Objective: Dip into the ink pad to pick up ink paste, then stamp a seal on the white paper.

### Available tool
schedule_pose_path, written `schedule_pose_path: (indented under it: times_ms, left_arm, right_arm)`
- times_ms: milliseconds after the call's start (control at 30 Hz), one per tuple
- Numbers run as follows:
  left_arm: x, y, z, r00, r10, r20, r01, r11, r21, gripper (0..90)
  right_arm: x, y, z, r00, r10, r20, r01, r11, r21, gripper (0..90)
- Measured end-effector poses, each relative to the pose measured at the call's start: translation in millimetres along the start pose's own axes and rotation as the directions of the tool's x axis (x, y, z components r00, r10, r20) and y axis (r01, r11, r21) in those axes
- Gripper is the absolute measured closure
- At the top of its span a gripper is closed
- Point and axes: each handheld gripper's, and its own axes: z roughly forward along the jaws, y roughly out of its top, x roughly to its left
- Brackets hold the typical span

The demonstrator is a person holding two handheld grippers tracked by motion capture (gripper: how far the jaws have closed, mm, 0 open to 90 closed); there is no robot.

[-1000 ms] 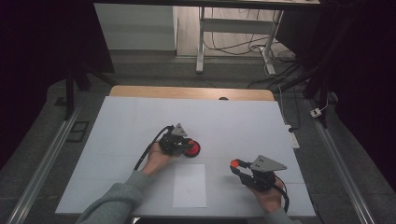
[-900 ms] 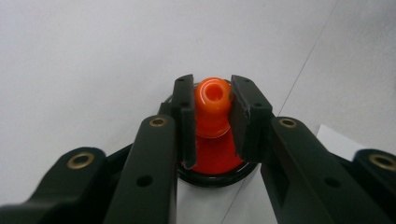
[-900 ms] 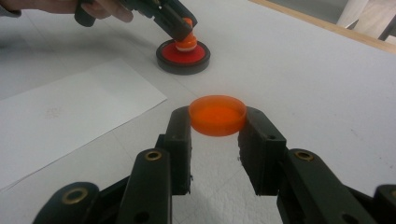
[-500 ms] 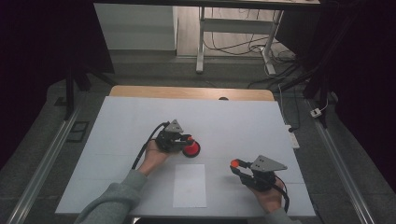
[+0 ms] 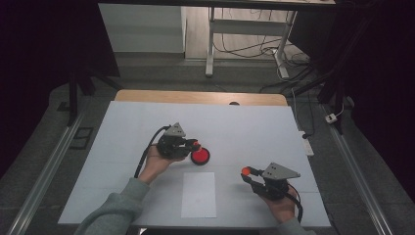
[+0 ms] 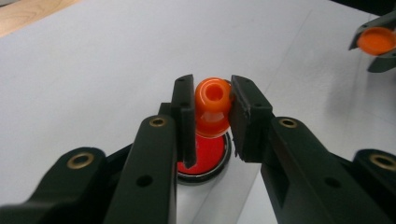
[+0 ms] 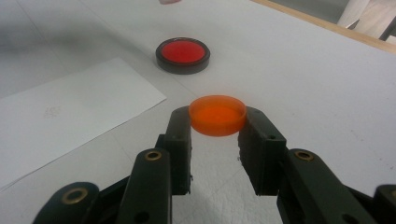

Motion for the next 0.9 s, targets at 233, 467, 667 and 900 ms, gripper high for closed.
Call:
schedule_pose_path:
  times_ms: [233, 467, 667, 900]
  left_arm:
    - [-9.2, 0.7, -10.5, 0.9997, 0.022, 0.014, -0.022, 0.9998, 0.002, 72.7]
    - [-15.0, -2.0, -17.9, 0.9991, 0.029, 0.030, -0.028, 0.9996, -0.009, 72.6]
    - [-19.2, -2.0, -18.7, 0.9988, 0.027, 0.042, -0.027, 0.9995, -0.014, 72.7]
    - [-21.2, -1.6, -22.7, 0.9985, 0.026, 0.048, -0.025, 0.9995, -0.021, 72.7]
  right_arm:
    - [-1.0, -0.1, -0.4, 1.0000, 0.002, 0.008, -0.003, 1.000, 0.005, 64.4]
    - [-2.0, -0.5, -0.6, 0.9999, 0.006, 0.010, -0.006, 1.000, 0.005, 64.3]
    - [-1.2, -0.2, 1.0, 1.0000, 0.003, 0.003, -0.003, 1.000, 0.002, 64.3]
    - [-2.4, -1.5, 0.9, 1.0000, 0.008, -0.001, -0.008, 1.000, 0.004, 64.3]
